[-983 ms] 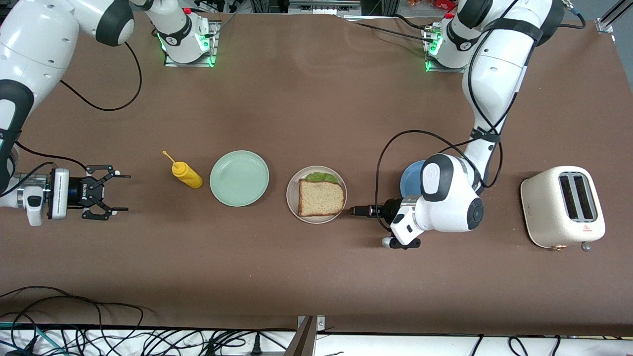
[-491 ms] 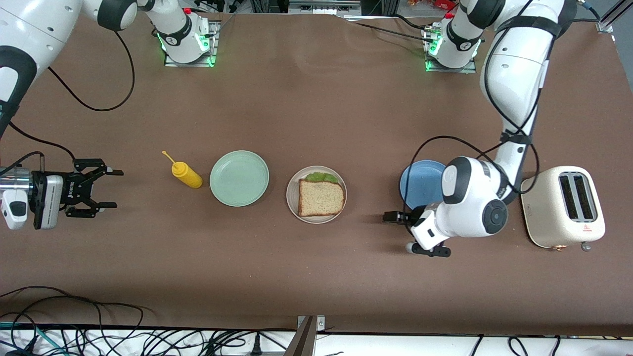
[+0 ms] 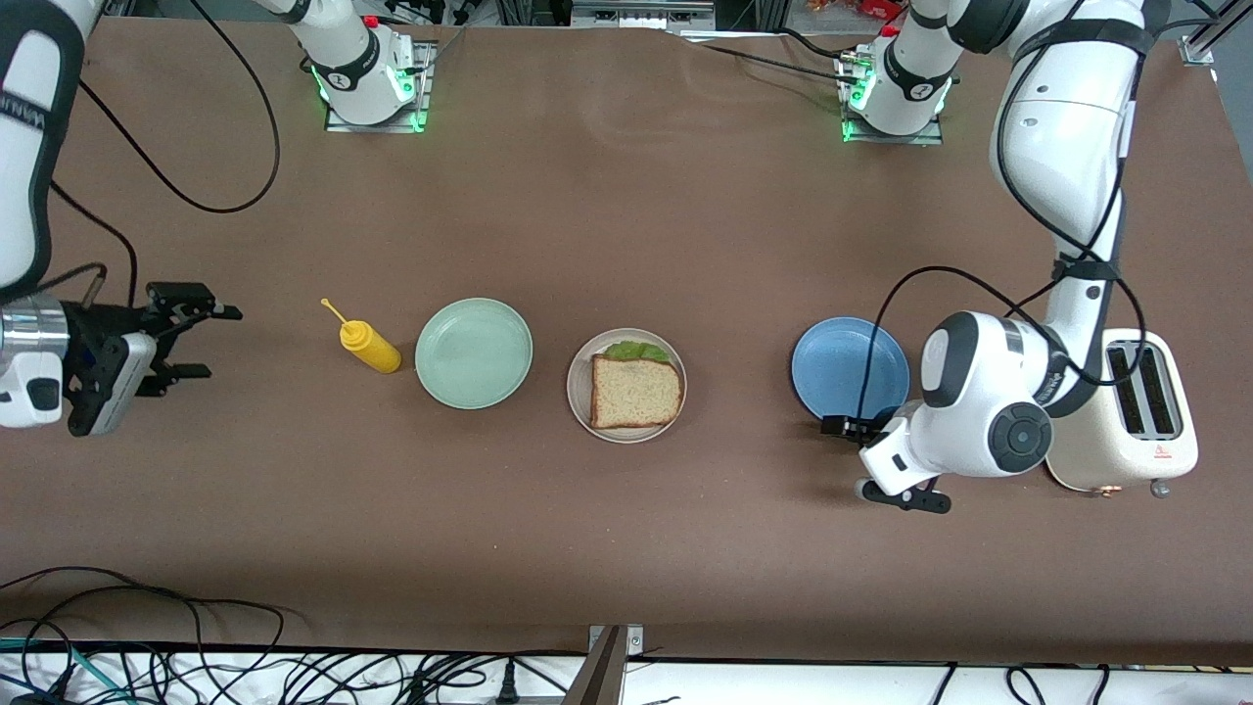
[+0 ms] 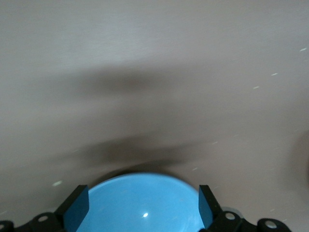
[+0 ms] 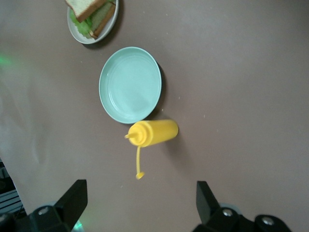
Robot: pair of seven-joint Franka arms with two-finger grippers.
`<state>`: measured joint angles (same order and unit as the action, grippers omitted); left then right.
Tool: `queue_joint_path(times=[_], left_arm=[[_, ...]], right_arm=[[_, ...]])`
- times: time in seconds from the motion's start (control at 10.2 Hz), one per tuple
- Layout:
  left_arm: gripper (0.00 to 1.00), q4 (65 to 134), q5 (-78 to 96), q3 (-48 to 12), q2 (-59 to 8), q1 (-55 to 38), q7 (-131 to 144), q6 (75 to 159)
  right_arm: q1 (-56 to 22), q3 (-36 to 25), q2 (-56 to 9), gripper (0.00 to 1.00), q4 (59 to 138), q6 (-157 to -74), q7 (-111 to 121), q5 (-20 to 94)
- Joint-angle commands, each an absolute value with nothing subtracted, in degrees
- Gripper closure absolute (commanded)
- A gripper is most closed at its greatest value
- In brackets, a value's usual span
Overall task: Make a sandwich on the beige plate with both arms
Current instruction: 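Withdraw the left gripper while the right gripper releases the mustard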
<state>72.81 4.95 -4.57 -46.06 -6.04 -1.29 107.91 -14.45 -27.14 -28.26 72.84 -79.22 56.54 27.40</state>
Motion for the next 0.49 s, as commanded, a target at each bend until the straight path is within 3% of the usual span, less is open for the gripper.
queue_joint_path(times=[0.0, 0.2, 0.39], left_arm=[[0.0, 73.3, -1.47, -4.83, -43.24, -3.7, -2.02, 103.9], [0.0, 73.3, -6.39, -4.75, -42.11, -2.56, -1.93, 101.88], [0.0, 73.3, -7.91, -4.83, -39.91, -0.71, -1.85, 99.07]], right_arm=[[-8.89, -17.61, -21.04, 0.0, 76.45, -80.42, 46.88, 15.79], [-6.95, -12.07, -15.58, 0.0, 80.57, -82.08, 36.8, 5.33], [-2.66, -5.14, -7.86, 0.0, 89.77, -87.59, 25.46, 1.24]])
